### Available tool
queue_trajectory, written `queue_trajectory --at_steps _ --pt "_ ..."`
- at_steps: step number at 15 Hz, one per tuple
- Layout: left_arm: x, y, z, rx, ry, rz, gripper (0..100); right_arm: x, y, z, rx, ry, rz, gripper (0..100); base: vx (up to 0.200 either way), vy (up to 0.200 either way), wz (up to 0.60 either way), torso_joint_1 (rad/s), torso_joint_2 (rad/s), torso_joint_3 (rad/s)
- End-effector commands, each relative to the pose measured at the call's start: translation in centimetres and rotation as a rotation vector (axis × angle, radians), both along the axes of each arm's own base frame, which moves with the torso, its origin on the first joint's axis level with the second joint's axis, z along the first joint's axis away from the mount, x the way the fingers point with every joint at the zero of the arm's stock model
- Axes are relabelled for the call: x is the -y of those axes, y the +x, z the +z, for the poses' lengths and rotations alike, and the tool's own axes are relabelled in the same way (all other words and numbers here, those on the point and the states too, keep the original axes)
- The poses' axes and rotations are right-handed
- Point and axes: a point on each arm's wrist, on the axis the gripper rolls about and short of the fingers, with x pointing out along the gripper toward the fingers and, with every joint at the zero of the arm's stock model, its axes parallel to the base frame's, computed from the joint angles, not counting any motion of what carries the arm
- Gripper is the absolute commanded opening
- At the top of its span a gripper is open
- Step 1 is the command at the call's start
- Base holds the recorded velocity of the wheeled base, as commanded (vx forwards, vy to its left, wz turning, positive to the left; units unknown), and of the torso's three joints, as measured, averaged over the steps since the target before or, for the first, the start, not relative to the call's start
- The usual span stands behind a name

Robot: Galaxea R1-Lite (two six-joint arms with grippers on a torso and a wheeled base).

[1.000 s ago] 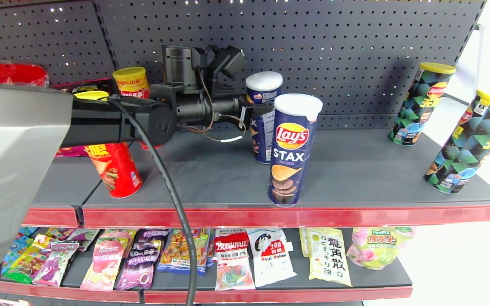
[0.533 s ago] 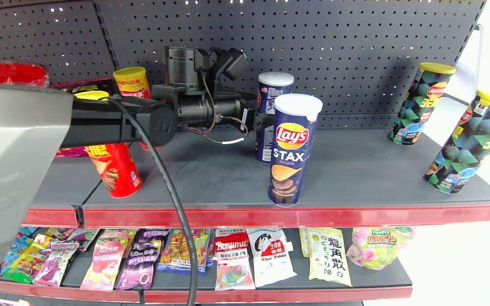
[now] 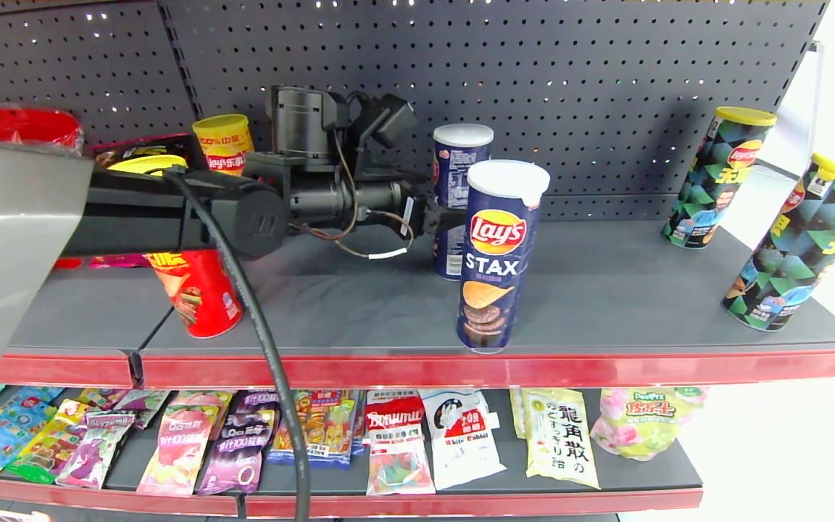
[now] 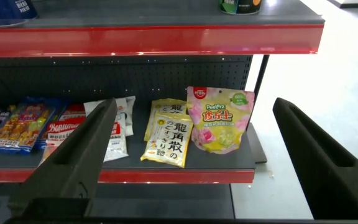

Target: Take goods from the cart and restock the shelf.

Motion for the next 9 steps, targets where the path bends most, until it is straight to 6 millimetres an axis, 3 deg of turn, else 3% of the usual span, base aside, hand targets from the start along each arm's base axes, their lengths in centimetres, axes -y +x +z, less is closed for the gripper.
queue_trajectory --at_steps 1,6,9 --pt "-1.8 -2.8 0.8 -0.022 0.017 0.026 100 0.0 0.0 0.0 0.001 0.0 0.001 100 0.0 0.0 0.0 0.0 0.0 0.0" --pt "-5.2 -7.1 0.0 -0.101 0.059 0.061 100 0.0 0.0 0.0 0.001 0.0 0.002 100 0.0 0.0 0.0 0.0 0.0 0.0" --pt "-8.3 -13.2 -0.8 -0.145 0.098 0.092 100 0.0 0.0 0.0 0.001 0.0 0.001 100 0.0 0.0 0.0 0.0 0.0 0.0"
